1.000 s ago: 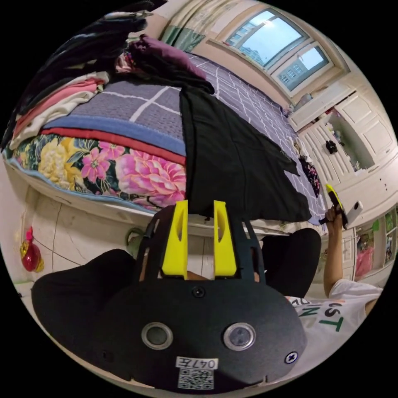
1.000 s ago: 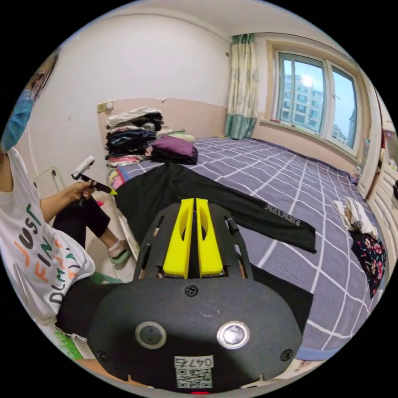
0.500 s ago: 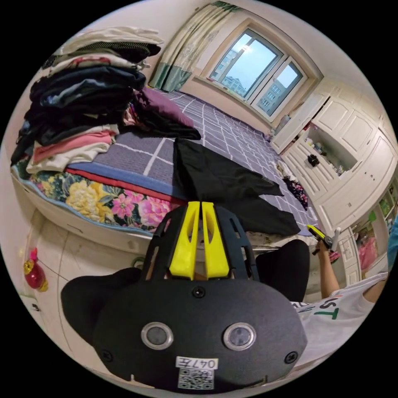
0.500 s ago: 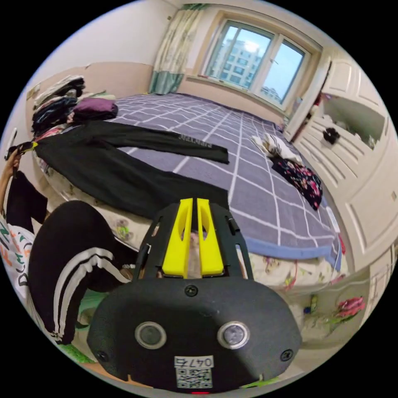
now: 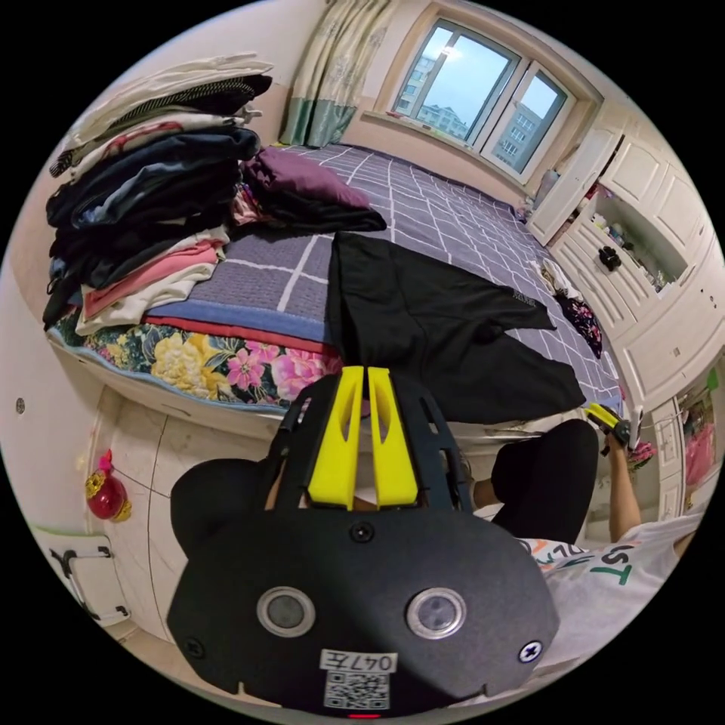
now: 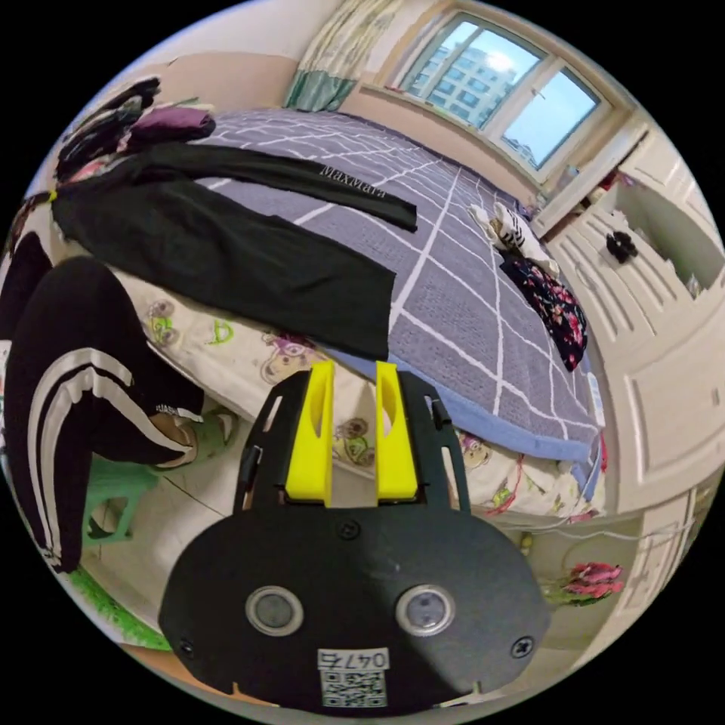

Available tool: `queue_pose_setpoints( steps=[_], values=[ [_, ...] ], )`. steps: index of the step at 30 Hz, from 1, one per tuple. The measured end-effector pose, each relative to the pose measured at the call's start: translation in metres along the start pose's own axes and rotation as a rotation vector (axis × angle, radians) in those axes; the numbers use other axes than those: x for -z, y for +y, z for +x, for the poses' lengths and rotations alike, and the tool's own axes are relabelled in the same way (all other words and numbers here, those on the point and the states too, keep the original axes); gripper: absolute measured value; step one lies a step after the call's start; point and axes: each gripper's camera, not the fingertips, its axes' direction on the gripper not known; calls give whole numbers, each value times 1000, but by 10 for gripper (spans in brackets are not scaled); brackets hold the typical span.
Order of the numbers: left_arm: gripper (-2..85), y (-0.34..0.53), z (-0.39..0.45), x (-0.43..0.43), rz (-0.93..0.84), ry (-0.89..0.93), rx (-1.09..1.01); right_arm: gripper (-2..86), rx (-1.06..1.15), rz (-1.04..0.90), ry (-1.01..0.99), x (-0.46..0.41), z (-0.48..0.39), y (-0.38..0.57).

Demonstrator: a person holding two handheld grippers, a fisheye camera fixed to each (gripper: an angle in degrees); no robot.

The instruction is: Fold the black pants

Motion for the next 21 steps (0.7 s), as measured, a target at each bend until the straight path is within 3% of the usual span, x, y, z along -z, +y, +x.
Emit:
queue_pose_setpoints(
  steps=[8,21],
  values=[
    [-4,-11,29,7,-24,-65,-101,35,412,-60,131,-20,-51,-46],
    [-5,-31,56,12,-55,-78,-164,-3,370,18,-67,2,-35,-91]
  ],
)
